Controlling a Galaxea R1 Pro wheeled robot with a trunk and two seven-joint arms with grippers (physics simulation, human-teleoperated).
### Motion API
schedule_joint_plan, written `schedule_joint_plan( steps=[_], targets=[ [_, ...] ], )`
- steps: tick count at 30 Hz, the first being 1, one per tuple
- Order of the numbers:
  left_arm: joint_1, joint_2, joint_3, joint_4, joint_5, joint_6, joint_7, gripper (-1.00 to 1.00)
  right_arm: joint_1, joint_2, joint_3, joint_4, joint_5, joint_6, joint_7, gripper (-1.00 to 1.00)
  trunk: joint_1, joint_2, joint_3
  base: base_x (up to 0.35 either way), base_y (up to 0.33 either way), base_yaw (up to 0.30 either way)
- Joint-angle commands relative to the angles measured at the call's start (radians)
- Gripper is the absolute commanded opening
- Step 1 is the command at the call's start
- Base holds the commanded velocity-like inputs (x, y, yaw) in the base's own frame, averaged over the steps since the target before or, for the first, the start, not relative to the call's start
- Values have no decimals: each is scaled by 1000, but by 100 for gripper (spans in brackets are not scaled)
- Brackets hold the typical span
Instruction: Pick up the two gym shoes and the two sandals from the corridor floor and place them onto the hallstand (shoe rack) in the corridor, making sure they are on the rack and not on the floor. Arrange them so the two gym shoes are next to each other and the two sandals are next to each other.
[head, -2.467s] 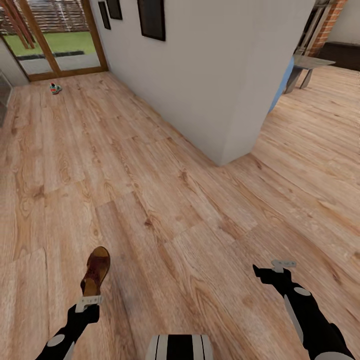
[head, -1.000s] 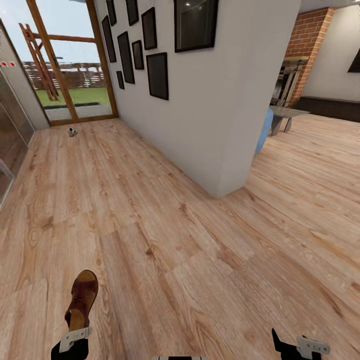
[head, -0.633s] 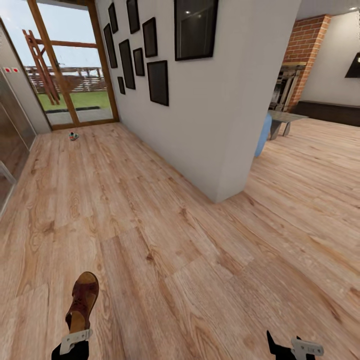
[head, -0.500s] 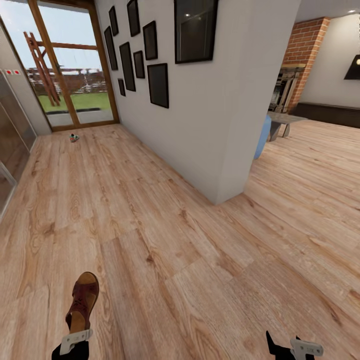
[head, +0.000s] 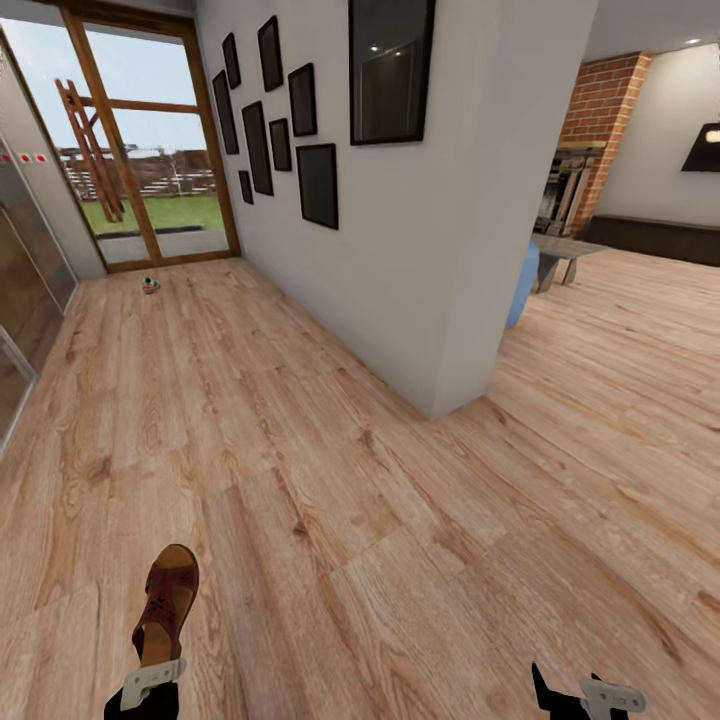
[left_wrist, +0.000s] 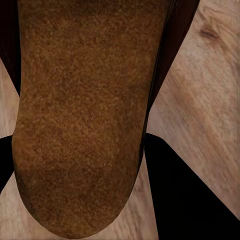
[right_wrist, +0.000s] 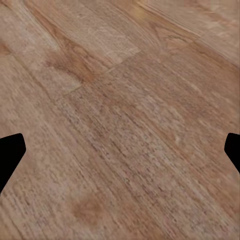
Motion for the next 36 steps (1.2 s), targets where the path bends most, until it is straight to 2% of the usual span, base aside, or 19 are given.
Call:
schedule_joint_plan(
  steps=[1,13,27,36],
  targets=[
    [-1,-1,8,1,-14,-5,-6,-100,-1,1,-8,1,10,-4,7,100,0,0,1,0,0,0],
    [-1,-1,8,1,-14,-5,-8,-100,-1,1,-8,1,10,-4,7,100,0,0,20,51,0,0],
    [-1,-1,8,1,-12,-5,-8,-100,-1,1,-8,1,9,-3,5,100,0,0,30,312,50,5],
    [-1,-1,9,2,-12,-5,-7,-100,-1,1,-8,1,8,-3,4,100,0,0,31,338,101,183]
  ],
)
